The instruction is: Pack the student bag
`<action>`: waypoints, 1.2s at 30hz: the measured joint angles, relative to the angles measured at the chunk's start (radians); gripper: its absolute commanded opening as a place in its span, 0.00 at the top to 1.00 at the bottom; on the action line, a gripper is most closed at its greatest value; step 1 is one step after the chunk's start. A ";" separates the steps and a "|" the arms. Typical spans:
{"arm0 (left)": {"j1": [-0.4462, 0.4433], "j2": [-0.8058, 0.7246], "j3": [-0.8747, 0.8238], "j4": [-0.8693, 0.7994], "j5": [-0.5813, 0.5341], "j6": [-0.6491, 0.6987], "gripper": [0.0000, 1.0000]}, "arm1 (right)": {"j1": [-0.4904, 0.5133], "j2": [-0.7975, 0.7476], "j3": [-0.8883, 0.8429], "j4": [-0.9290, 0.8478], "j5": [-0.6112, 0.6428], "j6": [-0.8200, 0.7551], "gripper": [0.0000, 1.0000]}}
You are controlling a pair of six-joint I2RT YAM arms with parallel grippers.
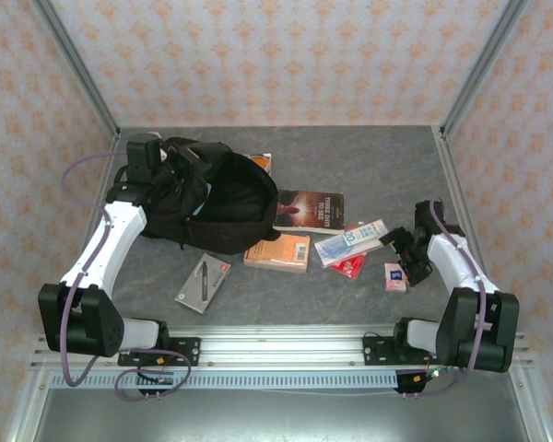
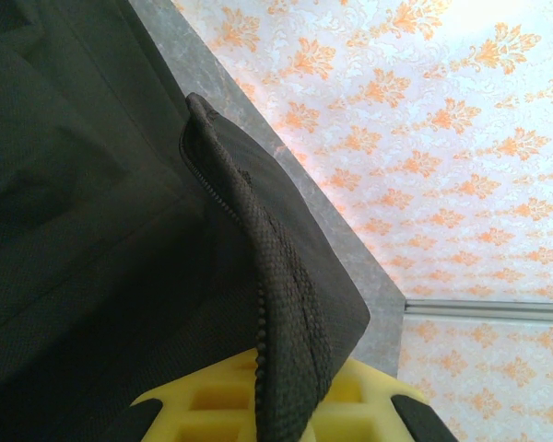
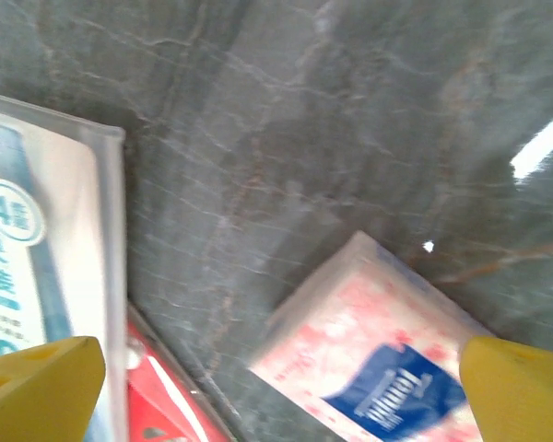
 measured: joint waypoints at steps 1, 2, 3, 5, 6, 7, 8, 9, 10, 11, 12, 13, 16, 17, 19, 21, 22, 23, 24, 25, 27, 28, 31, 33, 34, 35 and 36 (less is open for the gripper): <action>0.000 0.000 0.000 0.000 0.000 0.000 1.00 | 0.000 -0.002 0.014 -0.025 0.029 -0.013 0.01; 0.000 0.000 0.000 0.000 0.000 0.000 1.00 | 0.000 -0.004 0.026 -0.040 0.052 -0.021 0.01; 0.000 0.000 0.000 0.000 0.000 0.000 1.00 | 0.000 -0.006 0.035 -0.048 0.080 -0.027 0.01; 0.000 0.000 0.000 0.000 0.000 0.000 1.00 | 0.000 -0.007 0.040 -0.050 0.122 -0.031 0.01; 0.000 0.000 0.000 0.000 0.000 0.000 1.00 | -0.001 -0.003 0.039 -0.050 0.132 -0.030 0.01; 0.000 0.000 0.000 0.000 0.000 0.000 1.00 | -0.002 0.004 0.039 -0.048 0.136 -0.030 0.01; 0.000 0.000 0.000 0.000 0.000 0.000 1.00 | -0.002 0.013 0.037 -0.043 0.136 -0.029 0.01; 0.000 0.000 0.000 0.000 0.000 0.000 1.00 | -0.002 0.027 0.031 -0.030 0.130 -0.026 0.01; 0.000 0.000 0.000 0.000 0.000 0.000 1.00 | -0.002 0.040 0.020 -0.014 0.119 -0.025 0.01; 0.000 0.000 0.000 0.000 0.000 0.000 1.00 | -0.002 0.049 0.008 -0.002 0.107 -0.022 0.01; 0.000 0.000 0.000 0.000 0.000 0.000 1.00 | -0.002 0.055 -0.009 0.012 0.089 -0.021 0.01; 0.000 0.000 0.000 0.000 0.000 0.001 1.00 | -0.001 0.055 -0.027 0.023 0.069 -0.018 0.01; 0.000 0.000 0.000 0.000 0.000 0.001 1.00 | 0.000 0.028 -0.072 0.037 0.022 -0.007 0.01; 0.000 0.000 0.000 0.000 0.000 0.001 1.00 | 0.000 0.011 -0.086 0.040 0.010 -0.003 0.01; 0.000 0.000 0.000 0.000 0.004 0.001 1.00 | 0.000 -0.039 -0.112 0.040 -0.019 0.008 0.01; 0.000 0.000 0.000 0.000 0.008 0.001 1.00 | 0.003 -0.072 -0.122 0.040 -0.043 0.014 0.01; 0.000 0.000 0.000 0.000 0.008 0.001 1.00 | 0.008 -0.084 -0.123 0.040 -0.054 0.016 0.01; 0.000 0.000 0.000 0.001 0.009 0.000 1.00 | 0.014 -0.093 -0.124 0.039 -0.061 0.019 0.01; 0.000 0.000 0.000 0.000 0.012 0.001 1.00 | 0.023 -0.104 -0.125 0.036 -0.067 0.019 0.01; 0.000 0.000 0.000 0.001 0.014 0.000 1.00 | 0.034 -0.114 -0.125 0.030 -0.068 0.019 0.01; 0.000 0.000 0.000 0.002 0.015 0.001 1.00 | 0.052 -0.127 -0.125 0.018 -0.067 0.017 0.01; 0.000 0.000 0.000 0.003 0.016 0.000 1.00 | 0.058 -0.129 -0.125 0.010 -0.063 0.014 0.00; 0.000 0.000 0.000 0.007 0.016 0.000 1.00 | 0.063 -0.112 -0.119 -0.016 -0.043 0.015 0.07; 0.000 0.000 0.000 0.007 0.016 0.000 1.00 | 0.063 -0.088 -0.111 -0.027 -0.027 0.021 0.10; 0.000 0.000 0.000 0.007 0.016 0.001 1.00 | 0.063 -0.077 -0.108 -0.030 -0.019 0.021 0.11; 0.000 0.000 0.000 0.007 0.016 0.001 1.00 | 0.064 -0.066 -0.105 -0.032 -0.008 0.024 0.13; 0.000 0.000 0.000 0.007 0.016 0.001 1.00 | 0.065 -0.055 -0.101 -0.033 0.000 0.026 0.14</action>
